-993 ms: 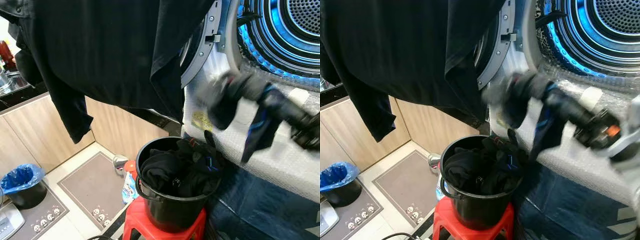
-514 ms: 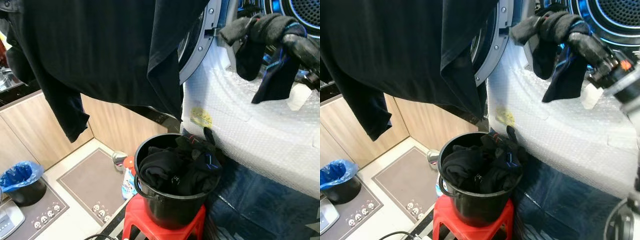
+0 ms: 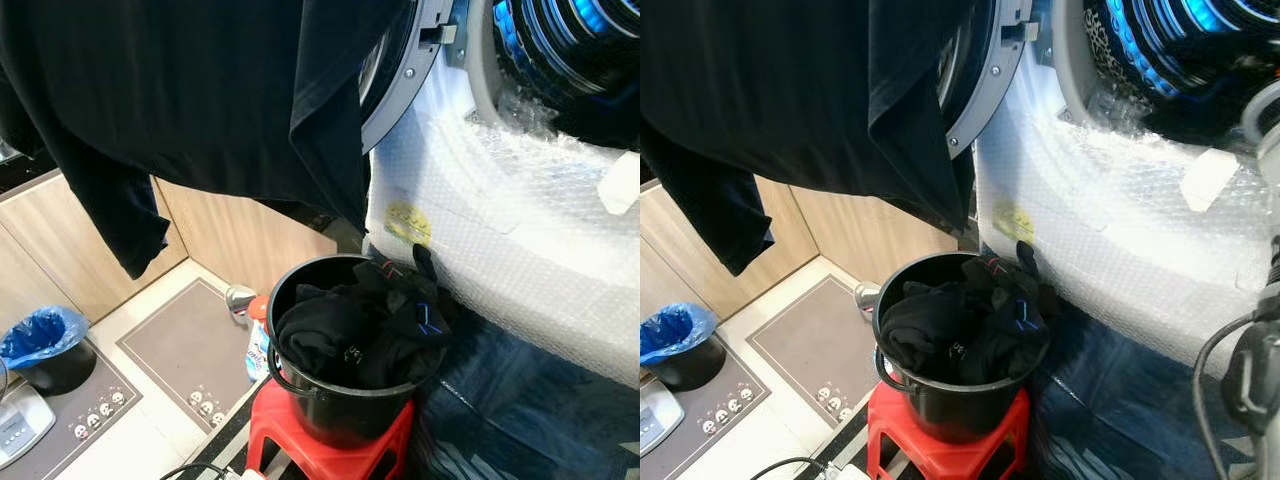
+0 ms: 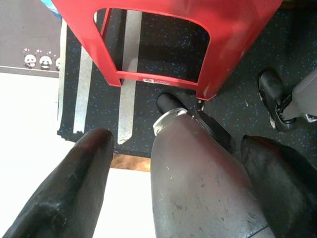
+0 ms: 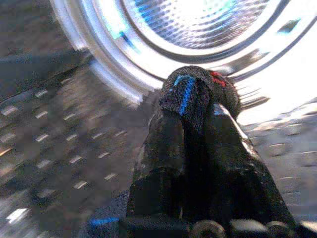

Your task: Clothes washing

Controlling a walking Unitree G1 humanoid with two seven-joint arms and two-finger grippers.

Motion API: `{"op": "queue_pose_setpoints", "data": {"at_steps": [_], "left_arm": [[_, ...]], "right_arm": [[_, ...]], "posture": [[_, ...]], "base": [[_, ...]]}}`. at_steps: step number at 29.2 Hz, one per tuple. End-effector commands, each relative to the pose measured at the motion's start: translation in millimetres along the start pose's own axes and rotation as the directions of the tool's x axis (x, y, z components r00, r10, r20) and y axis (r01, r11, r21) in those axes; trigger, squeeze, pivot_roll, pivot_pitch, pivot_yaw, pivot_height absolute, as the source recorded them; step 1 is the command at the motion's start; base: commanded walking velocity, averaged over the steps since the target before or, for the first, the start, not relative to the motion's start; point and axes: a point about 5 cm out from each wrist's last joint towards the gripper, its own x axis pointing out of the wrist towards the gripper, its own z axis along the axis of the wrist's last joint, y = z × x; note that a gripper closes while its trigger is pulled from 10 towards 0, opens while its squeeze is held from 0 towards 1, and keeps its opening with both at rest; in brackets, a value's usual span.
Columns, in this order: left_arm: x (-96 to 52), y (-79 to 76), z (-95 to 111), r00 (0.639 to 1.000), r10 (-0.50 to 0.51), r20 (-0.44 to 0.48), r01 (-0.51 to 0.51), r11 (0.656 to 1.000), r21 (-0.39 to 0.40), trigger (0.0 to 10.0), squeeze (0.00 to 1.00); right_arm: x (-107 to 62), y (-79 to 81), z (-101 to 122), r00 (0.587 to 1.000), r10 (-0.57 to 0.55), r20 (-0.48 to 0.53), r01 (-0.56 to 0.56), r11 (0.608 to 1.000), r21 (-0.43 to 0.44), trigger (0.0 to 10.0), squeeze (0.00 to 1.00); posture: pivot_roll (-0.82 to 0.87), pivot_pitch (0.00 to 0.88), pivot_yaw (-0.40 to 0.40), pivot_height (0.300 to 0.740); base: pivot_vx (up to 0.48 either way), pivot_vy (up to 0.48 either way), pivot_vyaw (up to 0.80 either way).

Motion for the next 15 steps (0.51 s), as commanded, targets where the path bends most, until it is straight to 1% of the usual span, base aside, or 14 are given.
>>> {"op": "queue_pose_setpoints", "data": {"at_steps": [1,2,3,4,5,6,11,12,13,15], "left_arm": [[-6.7,-8.6,-32.6,0.991,-0.025,-0.128,0.024,1.0,-0.01,10.0,0.0],[-6.7,-8.6,-32.6,0.991,-0.025,-0.128,0.024,1.0,-0.01,10.0,0.0],[-6.5,-9.5,-32.3,0.991,-0.027,-0.128,0.025,1.0,-0.013,10.0,0.0],[-6.4,-9.9,-32.2,0.991,-0.028,-0.128,0.026,1.0,-0.015,10.0,0.0],[-6.4,-10.2,-32.1,0.991,-0.028,-0.128,0.026,1.0,-0.017,10.0,0.0],[-6.4,-10.4,-32.1,0.991,-0.028,-0.128,0.026,0.999,-0.019,10.0,0.0],[-6.2,-11.2,-31.9,0.991,-0.028,-0.127,0.025,0.999,-0.025,10.0,0.0],[-6.1,-11.4,-31.8,0.991,-0.028,-0.127,0.025,0.999,-0.026,10.0,0.0],[-6.1,-11.6,-31.8,0.991,-0.027,-0.128,0.023,0.999,-0.029,10.0,0.0],[-6.1,-11.7,-31.8,0.991,-0.026,-0.128,0.023,0.999,-0.029,10.0,0.0]], "right_arm": [[0.2,-8.2,23.5,0.988,-0.145,0.059,0.145,0.989,0.0,10.0,0.0],[0.2,-8.2,23.5,0.988,-0.145,0.059,0.145,0.989,0.0,10.0,0.0],[0.1,-11.1,27.8,0.977,-0.208,0.052,0.207,0.978,0.026,10.0,0.0],[0.6,-11.1,29.2,0.972,-0.23,0.045,0.227,0.972,0.054,10.0,0.0],[0.7,-10.0,30.9,0.972,-0.23,0.048,0.227,0.972,0.063,10.0,0.83],[0.9,-8.5,32.7,0.972,-0.228,0.055,0.224,0.972,0.068,10.0,1.0],[1.4,-0.2,40.7,0.969,-0.231,0.085,0.225,0.971,0.077,10.0,1.0],[1.2,3.0,44.6,0.971,-0.219,0.102,0.209,0.973,0.096,10.0,1.0],[1.2,11.0,49.1,0.971,-0.208,0.116,0.196,0.975,0.107,10.0,1.0],[1.3,16.0,49.5,0.973,-0.194,0.126,0.184,0.979,0.089,10.0,1.0]], "posture": [[-0.11,0.153,0.057,0.74],[-0.11,0.153,0.057,0.74],[-0.11,0.153,0.057,0.74],[-0.11,0.152,0.054,0.74],[-0.11,0.151,0.053,0.74],[-0.11,0.15,0.053,0.74],[-0.1,0.144,0.049,0.74],[-0.1,0.137,0.044,0.74],[-0.1,0.132,0.045,0.74],[-0.1,0.132,0.043,0.74]], "base": [[0.0,0.0,0.0],[0.0,0.0,0.0],[0.0,0.0,0.0],[0.0,0.0,0.0],[0.0,0.0,0.0],[0.0,0.0,0.0],[0.0,0.0,0.0],[0.0,0.0,0.0],[0.0,0.0,0.0],[0.0,0.0,0.0]]}}
